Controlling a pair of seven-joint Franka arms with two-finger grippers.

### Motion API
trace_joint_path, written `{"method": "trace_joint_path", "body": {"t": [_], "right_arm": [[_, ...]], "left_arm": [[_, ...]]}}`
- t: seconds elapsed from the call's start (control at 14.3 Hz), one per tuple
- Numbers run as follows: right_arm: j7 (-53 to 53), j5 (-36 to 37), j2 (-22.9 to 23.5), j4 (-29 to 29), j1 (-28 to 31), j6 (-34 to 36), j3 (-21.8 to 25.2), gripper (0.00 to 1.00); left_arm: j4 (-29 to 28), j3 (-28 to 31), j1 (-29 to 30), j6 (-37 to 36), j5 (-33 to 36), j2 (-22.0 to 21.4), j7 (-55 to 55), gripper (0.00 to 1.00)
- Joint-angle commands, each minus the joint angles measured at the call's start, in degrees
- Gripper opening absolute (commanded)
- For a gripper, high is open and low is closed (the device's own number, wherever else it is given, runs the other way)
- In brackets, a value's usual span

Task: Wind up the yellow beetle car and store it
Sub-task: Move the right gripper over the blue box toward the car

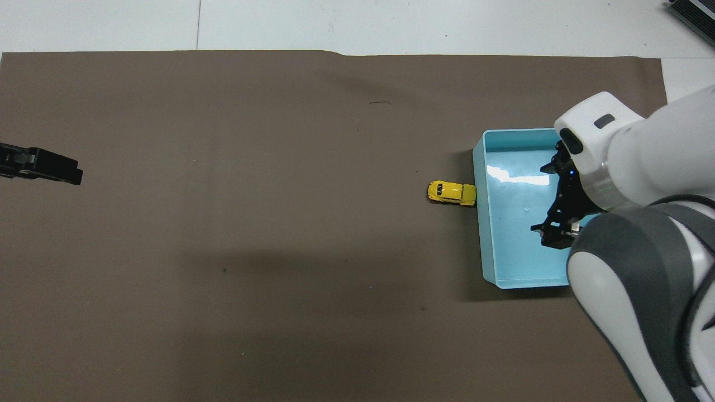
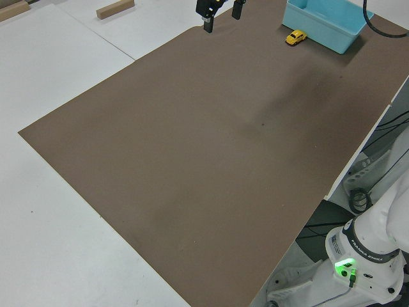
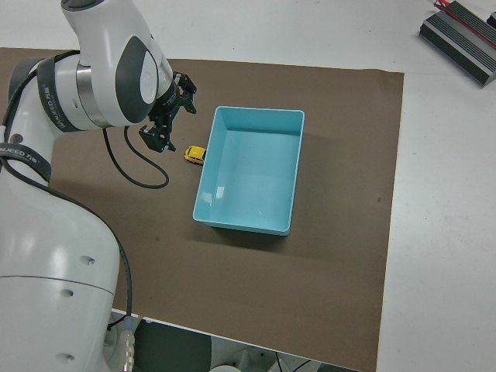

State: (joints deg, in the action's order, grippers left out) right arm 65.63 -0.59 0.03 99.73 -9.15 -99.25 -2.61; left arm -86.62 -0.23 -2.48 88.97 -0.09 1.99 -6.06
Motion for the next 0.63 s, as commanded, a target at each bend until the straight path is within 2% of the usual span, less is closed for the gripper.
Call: {"method": "trace_joint_path", "body": {"t": [0.0, 0.35, 0.56], "right_arm": [[4.1, 0.4, 3.1, 0.6, -0.2, -3.0, 0.1, 1.00], [4.3, 0.4, 6.1, 6.6, -3.1, -13.1, 0.1, 1.00], [4.3, 0.4, 9.5, 7.2, -3.7, -17.1, 0.1, 1.00]], "left_arm": [[-1.7, -0.6, -0.1, 0.0, 0.4, -1.6, 4.6, 1.00], [-1.4, -0.8, -0.1, -0.6, 0.4, -1.6, 4.3, 1.00], [-1.4, -0.6, 0.5, -0.5, 0.4, -1.6, 4.3, 1.00]]}}
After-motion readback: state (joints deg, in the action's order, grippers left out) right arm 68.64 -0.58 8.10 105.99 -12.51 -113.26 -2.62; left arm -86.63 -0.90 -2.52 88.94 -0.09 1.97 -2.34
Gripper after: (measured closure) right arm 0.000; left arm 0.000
